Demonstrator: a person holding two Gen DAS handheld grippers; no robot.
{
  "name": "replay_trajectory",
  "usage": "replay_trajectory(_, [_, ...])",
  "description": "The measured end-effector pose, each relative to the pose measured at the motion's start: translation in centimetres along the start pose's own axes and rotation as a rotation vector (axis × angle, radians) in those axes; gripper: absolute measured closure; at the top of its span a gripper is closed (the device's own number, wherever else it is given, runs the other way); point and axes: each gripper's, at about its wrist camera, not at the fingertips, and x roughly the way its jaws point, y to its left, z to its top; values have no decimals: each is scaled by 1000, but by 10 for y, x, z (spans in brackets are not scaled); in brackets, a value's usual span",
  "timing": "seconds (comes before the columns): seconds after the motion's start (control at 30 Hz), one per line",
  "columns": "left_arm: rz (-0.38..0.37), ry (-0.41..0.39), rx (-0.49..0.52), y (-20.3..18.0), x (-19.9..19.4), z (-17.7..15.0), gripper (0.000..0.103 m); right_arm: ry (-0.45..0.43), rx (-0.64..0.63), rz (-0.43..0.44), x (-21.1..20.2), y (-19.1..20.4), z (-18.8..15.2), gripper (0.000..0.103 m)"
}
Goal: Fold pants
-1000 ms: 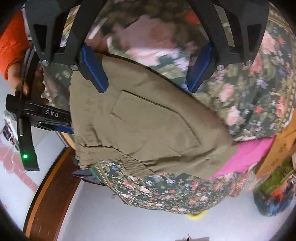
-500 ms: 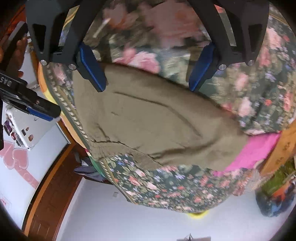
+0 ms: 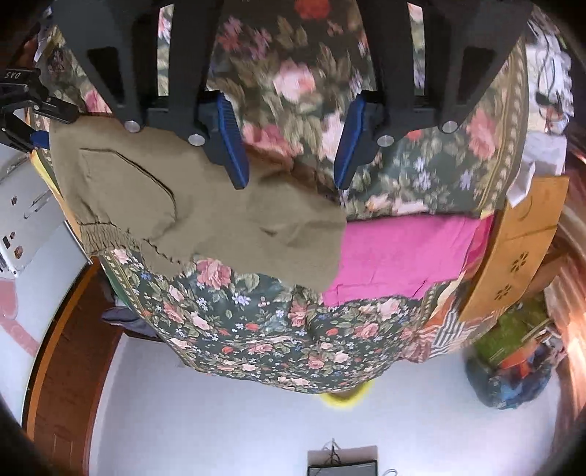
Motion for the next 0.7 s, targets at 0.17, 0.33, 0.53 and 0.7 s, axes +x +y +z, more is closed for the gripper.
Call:
replay_trajectory(0.17, [-24,17,81,-3,30,19,54,17,55,-26,7,-29,6,40])
replay_trajectory(0.33, [-181,106,69,-1,60,20,54,31,58,-100,10,-51,11,42])
replay_trajectory(0.53, [-279,163,56,-5,74,12,63,-42,92,-80,-11,-65,28,43])
replay_trajectory(0.7, [-322,201,2,4,84,9,86,-34,94,-109,9,-74,42,43])
